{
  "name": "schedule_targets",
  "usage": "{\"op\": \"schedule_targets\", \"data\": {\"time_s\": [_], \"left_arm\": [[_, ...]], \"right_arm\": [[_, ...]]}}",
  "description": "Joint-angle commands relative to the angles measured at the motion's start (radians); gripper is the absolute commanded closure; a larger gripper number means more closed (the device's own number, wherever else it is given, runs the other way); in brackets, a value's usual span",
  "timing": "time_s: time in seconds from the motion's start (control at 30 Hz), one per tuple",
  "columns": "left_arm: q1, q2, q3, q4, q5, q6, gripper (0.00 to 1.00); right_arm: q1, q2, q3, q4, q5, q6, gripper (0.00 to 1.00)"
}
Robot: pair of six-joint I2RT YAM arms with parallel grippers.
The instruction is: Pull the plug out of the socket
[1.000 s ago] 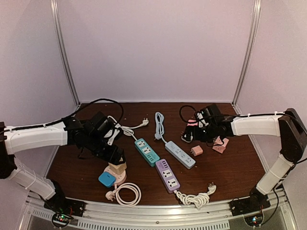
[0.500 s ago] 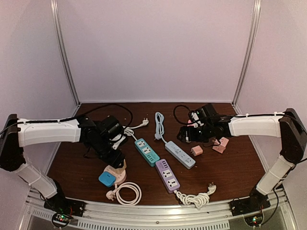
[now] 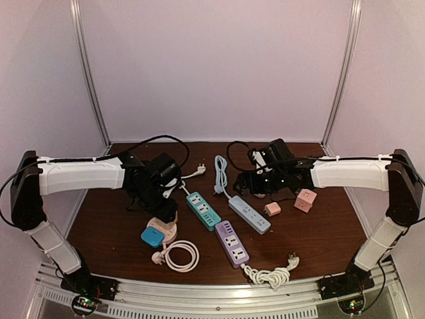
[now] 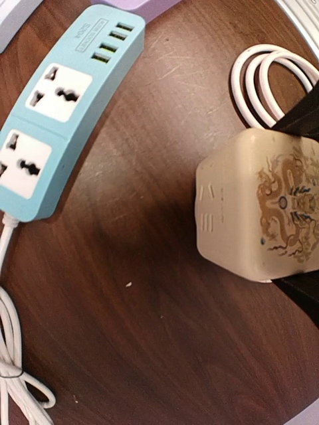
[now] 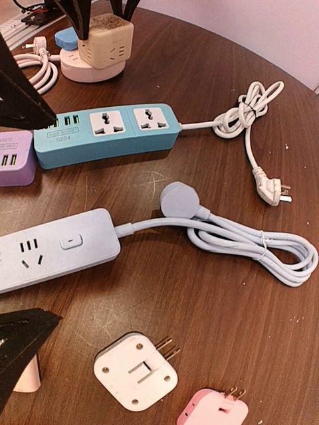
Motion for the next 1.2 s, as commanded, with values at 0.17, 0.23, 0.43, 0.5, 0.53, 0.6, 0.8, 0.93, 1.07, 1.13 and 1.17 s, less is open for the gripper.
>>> {"op": "schedule_targets", "data": {"time_s": [0.17,0.23,0.43,0.5,0.53,0.6,0.8,0.93,1.07,1.13,1.17], "left_arm": [[0.066,0.039,0.013,0.148,-0.02,-0.098,0.67],[0.074,0.044,0.0,0.176,0.0,-0.117,0.67],[0.078,0.055,-0.008,0.228,0.04,-0.167,0.68],[0.078,0.059,-0.006,0.238,0.054,-0.175,0.68],[0.078,0.06,-0.006,0.245,0.06,-0.178,0.68],[0.079,0.06,-0.004,0.25,0.07,-0.18,0.68],[0.079,0.06,0.003,0.251,0.085,-0.182,0.68],[0.079,0.06,0.003,0.263,0.094,-0.191,0.68],[0.079,0.062,0.008,0.276,0.095,-0.208,0.68],[0.078,0.062,0.011,0.281,0.092,-0.216,0.68],[0.078,0.063,0.013,0.284,0.09,-0.218,0.68]], "right_arm": [[0.102,0.077,0.059,0.092,-0.024,0.054,0.25],[0.131,0.105,0.069,0.125,-0.053,0.082,0.33],[0.193,0.214,0.127,0.218,-0.149,0.154,0.6],[0.201,0.27,0.154,0.246,-0.195,0.184,0.71],[0.205,0.292,0.175,0.265,-0.215,0.197,0.75],[0.21,0.338,0.209,0.287,-0.256,0.221,0.82],[0.219,0.444,0.297,0.32,-0.331,0.278,0.88],[0.22,0.485,0.325,0.354,-0.374,0.319,0.92],[0.228,0.51,0.332,0.373,-0.394,0.349,0.93],[0.231,0.518,0.33,0.373,-0.398,0.359,0.93],[0.231,0.521,0.33,0.376,-0.403,0.363,0.94]]}}
